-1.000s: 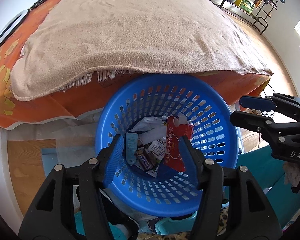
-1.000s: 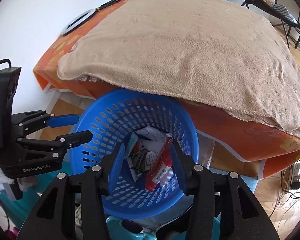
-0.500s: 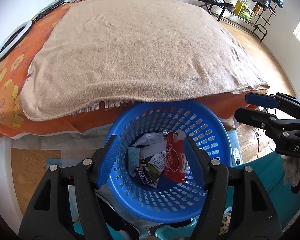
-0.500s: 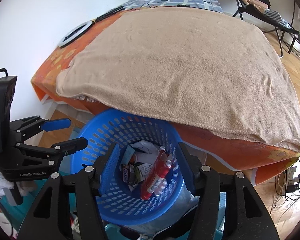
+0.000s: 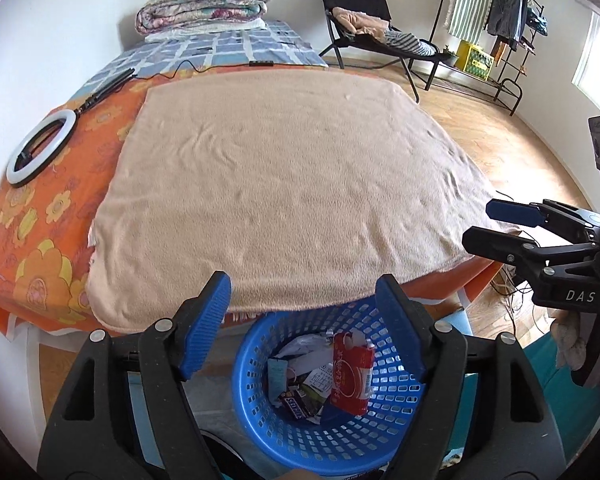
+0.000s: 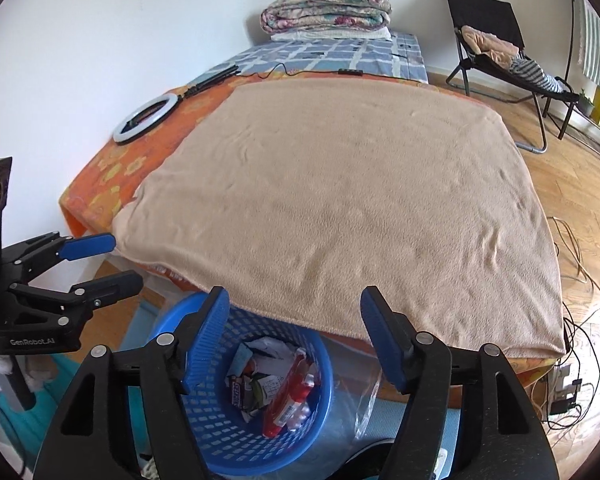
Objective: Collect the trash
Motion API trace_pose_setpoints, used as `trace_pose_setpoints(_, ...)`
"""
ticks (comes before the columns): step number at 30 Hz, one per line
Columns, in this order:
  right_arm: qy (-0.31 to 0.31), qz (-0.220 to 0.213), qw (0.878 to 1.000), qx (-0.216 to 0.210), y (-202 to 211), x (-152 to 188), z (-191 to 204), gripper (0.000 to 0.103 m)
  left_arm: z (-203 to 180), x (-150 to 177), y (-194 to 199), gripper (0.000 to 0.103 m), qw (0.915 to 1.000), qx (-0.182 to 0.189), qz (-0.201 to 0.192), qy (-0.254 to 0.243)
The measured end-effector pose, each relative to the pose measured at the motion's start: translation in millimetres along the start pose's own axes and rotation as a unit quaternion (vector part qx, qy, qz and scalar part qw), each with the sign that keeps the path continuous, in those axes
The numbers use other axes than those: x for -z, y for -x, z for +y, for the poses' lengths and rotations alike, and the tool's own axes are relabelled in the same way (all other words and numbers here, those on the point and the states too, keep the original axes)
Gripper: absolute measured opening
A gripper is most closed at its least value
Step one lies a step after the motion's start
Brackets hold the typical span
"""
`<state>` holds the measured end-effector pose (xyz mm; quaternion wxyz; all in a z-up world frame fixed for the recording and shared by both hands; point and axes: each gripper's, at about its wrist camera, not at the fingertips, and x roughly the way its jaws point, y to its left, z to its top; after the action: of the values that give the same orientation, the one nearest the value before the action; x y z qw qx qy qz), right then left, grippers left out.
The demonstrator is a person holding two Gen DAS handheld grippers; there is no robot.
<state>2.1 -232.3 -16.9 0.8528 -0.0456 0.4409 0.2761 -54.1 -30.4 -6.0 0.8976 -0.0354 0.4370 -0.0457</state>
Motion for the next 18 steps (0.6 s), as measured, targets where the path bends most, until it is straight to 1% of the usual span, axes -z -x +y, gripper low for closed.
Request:
trace_pose_setpoints(1,0.0,-0.005,1.0,0.001,2,-3,0,0.068,0,-4,3,0.084,1.0,0.0,-0.005,0.0)
trace_pose_setpoints(2,-0.001,-0.009,1.0,0.001,3,-6,-1,0.068,0,-8,5,0.085,0.9999,0.0,-0.01,0.001)
trace_pose_setpoints(8,-0.008,-0.036,0.999,-0.008,10,-23,-3,0.068,-1,-29,15,0.086,0.9994,-0.001,-0.036,0.0)
trace_pose_setpoints(14,-0.017,-0.057,0.998,-0.01,9,-34,-9,0.069,-2,-36,12,0.09,0.9989,0.002,-0.048,0.001)
trace_pose_setpoints(16,-0.024,-0.06,0.998,-0.013,7,-35,-12,0.074,-2,-36,8,0.091,0.9989,0.003,-0.047,0.001)
trace_pose_setpoints(17,-0.029,-0.062,0.998,-0.014,6,-35,-15,0.079,-2,-36,7,0.091,0.999,0.004,-0.045,0.003)
trace_pose_setpoints(18,-0.034,-0.064,0.997,-0.015,5,-35,-17,0.08,-1,-37,5,0.091,0.9991,0.004,-0.043,0.006)
